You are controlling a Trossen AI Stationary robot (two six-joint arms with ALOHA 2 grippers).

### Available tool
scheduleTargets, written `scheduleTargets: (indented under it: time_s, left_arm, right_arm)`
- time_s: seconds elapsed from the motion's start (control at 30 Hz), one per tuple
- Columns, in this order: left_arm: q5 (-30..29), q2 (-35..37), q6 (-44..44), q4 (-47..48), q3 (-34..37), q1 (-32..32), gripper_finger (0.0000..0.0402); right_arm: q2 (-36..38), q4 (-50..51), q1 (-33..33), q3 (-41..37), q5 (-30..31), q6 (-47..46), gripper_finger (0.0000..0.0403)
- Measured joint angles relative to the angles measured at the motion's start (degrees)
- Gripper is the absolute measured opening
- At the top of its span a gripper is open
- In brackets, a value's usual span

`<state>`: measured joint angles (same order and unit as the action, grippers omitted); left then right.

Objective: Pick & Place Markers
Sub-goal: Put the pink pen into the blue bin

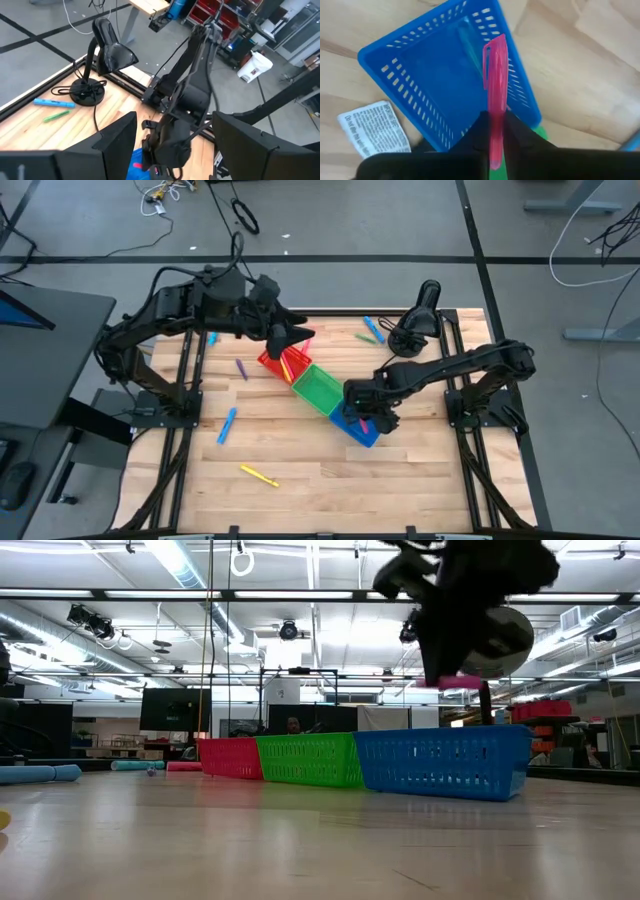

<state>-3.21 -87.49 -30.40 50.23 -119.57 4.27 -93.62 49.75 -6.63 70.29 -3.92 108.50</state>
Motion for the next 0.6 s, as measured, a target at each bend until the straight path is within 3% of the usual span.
scheduleTargets:
  time_s: [0.27,0.6]
  left_arm:
    - [-0.6,0.3,0.7,-0.2,0.0,0.0,0.0265]
    - [-0.6,0.3,1.2,-0.6,0.0,0.0,0.0265]
  right_arm:
    - [0.0,-6.9,0.0,-6.9,-0.2,3.8,0.0018]
    - [-4.6,-11.2,0.0,-7.9,-0.1,5.0,0.0018]
